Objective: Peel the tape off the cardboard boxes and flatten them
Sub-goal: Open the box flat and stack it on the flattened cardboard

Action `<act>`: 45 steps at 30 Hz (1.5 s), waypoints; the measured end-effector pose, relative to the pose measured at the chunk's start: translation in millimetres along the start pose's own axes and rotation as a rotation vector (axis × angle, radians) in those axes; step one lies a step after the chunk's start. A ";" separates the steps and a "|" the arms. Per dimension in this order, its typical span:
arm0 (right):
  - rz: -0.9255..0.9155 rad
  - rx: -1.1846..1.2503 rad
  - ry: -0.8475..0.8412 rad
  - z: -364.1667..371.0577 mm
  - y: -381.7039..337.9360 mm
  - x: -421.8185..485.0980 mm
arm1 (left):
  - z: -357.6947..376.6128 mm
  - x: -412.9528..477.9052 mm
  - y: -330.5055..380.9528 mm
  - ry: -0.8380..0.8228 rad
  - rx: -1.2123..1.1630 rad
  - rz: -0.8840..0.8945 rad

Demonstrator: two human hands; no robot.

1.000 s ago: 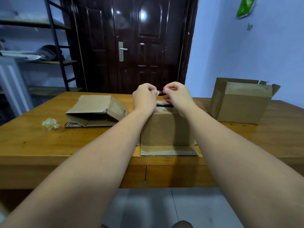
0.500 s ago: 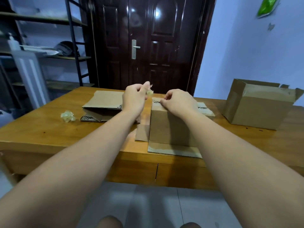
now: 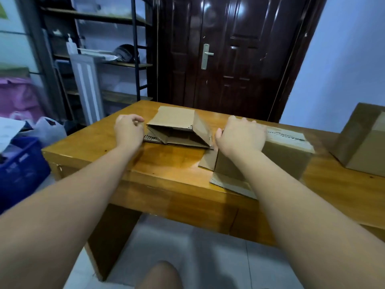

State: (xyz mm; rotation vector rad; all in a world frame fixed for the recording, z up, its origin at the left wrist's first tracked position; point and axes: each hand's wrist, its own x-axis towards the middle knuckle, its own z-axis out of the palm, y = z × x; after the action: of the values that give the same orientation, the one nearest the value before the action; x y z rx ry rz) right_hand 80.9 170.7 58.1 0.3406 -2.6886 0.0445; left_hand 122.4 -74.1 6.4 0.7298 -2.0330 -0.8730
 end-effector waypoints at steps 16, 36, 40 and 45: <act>-0.034 -0.014 0.036 11.5 3.9 0.8 | 17.3 11.0 -33.1 -0.106 0.336 -0.076; -0.072 -0.003 0.006 8.2 7.5 -2.3 | -2.1 4.1 -29.6 -0.414 0.431 0.015; -0.117 0.020 0.045 4.5 9.9 -7.1 | -4.6 -2.6 -27.2 -0.318 0.441 -0.048; -0.107 0.046 0.065 2.1 9.2 -8.2 | 4.3 -22.9 28.2 -0.160 0.219 0.132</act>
State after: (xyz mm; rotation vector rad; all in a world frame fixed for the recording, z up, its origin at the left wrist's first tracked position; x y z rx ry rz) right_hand 85.0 181.3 52.9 0.4888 -2.6041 0.0838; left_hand 125.4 -39.1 16.5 0.6507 -2.3164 -0.6573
